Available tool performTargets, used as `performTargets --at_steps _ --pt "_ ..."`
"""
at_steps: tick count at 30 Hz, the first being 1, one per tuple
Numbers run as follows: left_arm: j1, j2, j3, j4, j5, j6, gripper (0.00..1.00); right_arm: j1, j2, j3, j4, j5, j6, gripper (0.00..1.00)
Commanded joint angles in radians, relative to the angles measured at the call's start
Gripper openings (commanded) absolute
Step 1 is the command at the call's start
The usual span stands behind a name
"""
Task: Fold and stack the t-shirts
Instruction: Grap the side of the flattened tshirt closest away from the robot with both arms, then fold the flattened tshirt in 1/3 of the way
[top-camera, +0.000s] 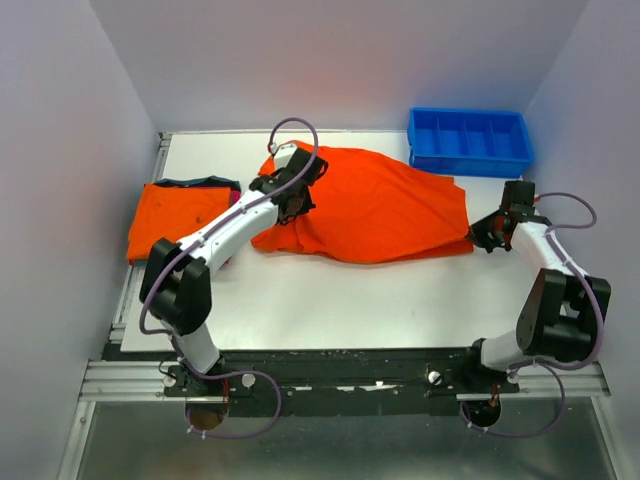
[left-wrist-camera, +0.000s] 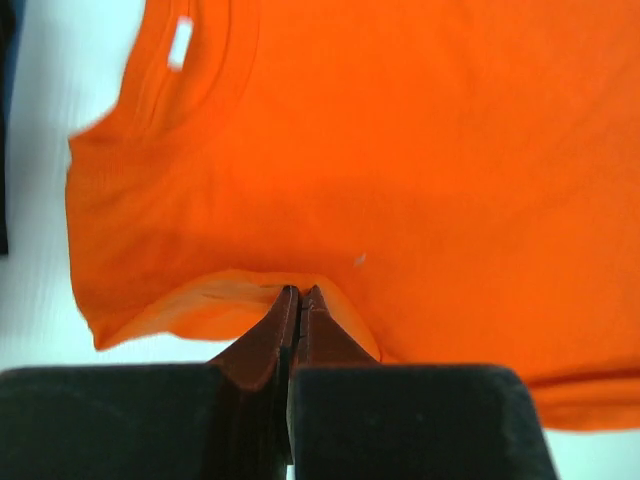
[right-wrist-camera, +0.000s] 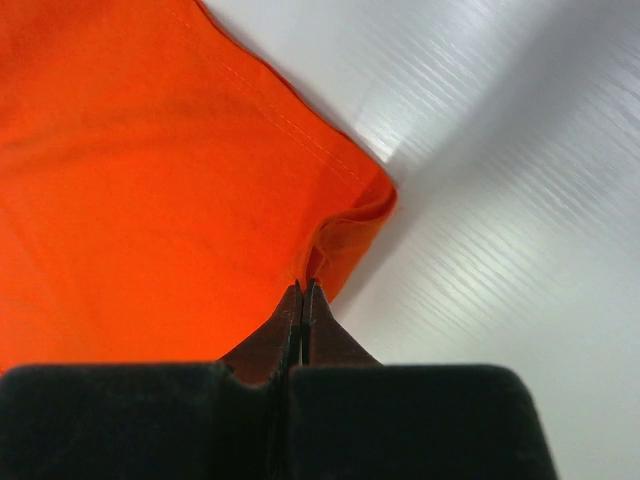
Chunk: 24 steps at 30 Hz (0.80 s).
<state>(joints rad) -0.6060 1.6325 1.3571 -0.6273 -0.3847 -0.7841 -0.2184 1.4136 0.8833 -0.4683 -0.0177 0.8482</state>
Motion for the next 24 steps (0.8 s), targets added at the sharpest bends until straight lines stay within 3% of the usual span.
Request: performTargets --at_steps 1,24 --pt "0.037 0.150 0.218 -0.074 -0.104 0.111 0.00 -0.007 0.106 0.100 -0.012 -0.048 0.049 0.01" --pt "0.134 0.573 0.789 -0.141 -0.051 0.301 0.00 -0.024 0.416 0.394 -0.043 -0.048 0.144 0.01"
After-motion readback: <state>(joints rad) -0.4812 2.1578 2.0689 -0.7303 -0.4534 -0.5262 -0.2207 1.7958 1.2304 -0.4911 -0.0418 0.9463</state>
